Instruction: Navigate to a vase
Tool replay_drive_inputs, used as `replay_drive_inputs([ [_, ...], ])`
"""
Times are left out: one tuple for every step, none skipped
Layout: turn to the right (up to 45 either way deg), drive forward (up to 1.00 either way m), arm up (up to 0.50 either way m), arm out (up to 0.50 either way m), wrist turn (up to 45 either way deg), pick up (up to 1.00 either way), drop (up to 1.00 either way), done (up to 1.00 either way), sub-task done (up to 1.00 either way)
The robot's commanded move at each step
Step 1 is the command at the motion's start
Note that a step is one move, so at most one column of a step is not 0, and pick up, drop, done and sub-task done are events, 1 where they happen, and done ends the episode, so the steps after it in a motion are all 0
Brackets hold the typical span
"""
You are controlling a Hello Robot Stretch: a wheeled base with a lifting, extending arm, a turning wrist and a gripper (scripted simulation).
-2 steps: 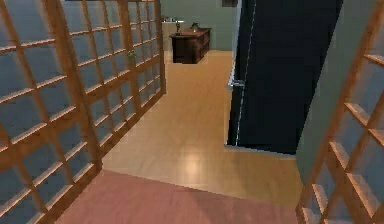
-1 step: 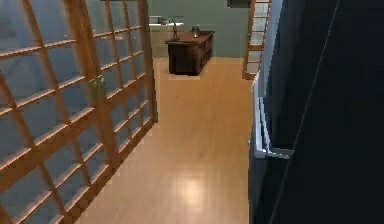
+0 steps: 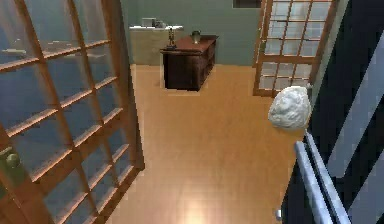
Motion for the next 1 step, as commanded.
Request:
replay_drive_inputs([
  [9.0,0.0,0.0,0.0,0.0,0.0,0.0,0.0,0.0],
])
